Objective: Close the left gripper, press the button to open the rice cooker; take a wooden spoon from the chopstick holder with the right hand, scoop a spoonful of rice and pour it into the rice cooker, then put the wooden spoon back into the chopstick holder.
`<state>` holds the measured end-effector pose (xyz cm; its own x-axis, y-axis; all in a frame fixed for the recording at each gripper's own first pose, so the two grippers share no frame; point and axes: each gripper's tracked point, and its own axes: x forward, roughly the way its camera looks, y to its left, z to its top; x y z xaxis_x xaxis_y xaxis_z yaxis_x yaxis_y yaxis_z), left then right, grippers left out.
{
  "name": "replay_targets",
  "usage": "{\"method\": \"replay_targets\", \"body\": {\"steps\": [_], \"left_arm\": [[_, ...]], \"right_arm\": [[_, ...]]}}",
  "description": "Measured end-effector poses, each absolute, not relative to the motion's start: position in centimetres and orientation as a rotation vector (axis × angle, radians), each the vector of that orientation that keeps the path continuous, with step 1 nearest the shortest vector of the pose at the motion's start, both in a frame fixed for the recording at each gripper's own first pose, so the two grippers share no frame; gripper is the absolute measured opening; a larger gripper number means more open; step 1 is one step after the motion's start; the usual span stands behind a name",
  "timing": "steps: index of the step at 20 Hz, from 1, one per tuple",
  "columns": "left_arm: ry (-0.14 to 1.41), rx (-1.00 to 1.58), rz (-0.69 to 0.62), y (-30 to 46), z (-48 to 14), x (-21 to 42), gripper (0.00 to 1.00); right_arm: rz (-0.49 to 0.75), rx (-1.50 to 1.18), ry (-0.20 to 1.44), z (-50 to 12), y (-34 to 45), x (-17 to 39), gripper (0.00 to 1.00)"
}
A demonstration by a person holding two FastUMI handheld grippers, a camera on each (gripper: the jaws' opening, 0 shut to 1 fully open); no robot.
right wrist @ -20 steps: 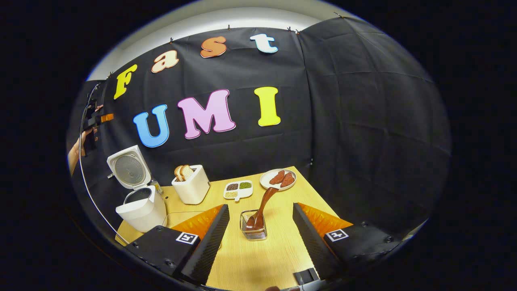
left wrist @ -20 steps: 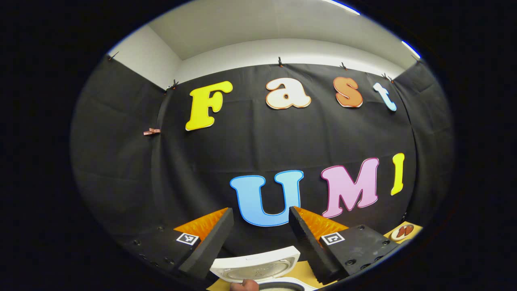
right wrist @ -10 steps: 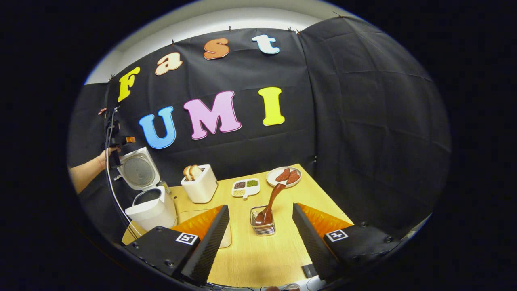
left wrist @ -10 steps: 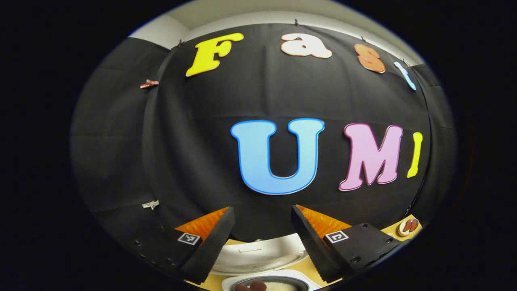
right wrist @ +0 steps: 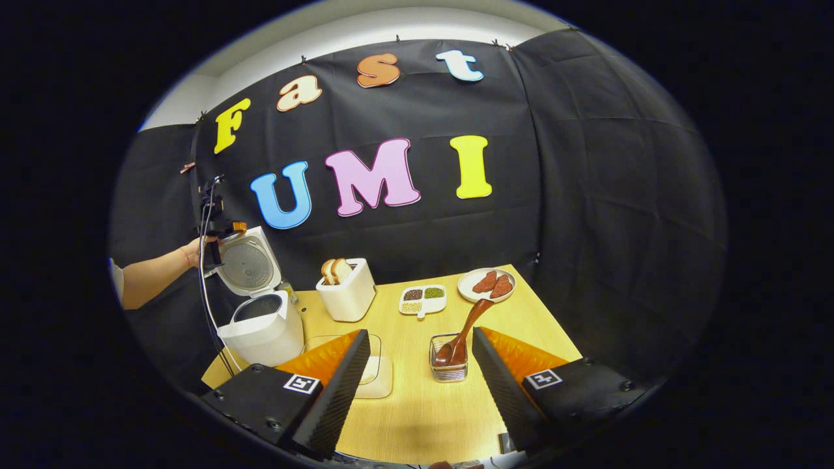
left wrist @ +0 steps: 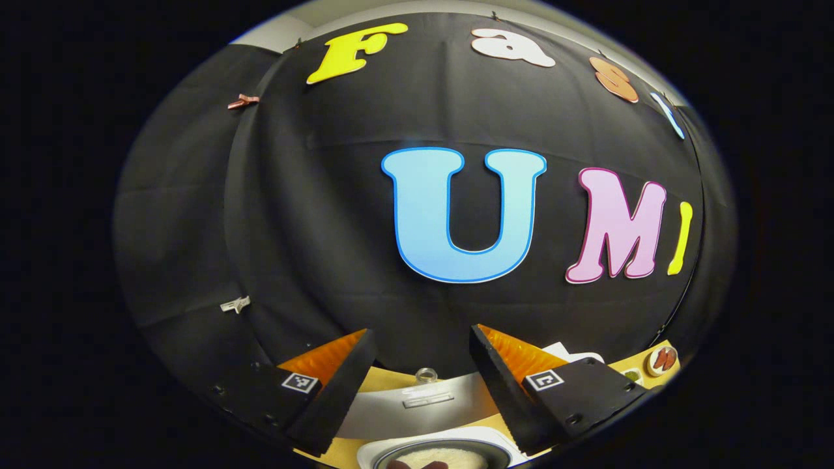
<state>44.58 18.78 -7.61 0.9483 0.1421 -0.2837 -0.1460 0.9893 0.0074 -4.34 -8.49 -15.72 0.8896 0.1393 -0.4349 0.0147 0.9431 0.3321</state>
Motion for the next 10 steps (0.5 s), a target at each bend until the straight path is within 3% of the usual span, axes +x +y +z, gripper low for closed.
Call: {"method": "replay_targets", "body": {"steps": [3,6,10], "left_arm": [[0.282,0.062,0.142,18.4,-7.2,45.7,1.0],[0.299,-0.062,0.139,17.9,-7.9,44.8,0.95],[0.371,-0.09,0.17,17.4,-9.1,41.3,1.0]], "right_arm": [[0.062,0.334,0.458,-15.0,-8.0,-4.4,0.98],[0.056,0.364,0.435,-13.7,-7.6,-4.7,0.98],[0.045,0.376,0.415,-12.4,-8.1,-4.8,0.99]]}}
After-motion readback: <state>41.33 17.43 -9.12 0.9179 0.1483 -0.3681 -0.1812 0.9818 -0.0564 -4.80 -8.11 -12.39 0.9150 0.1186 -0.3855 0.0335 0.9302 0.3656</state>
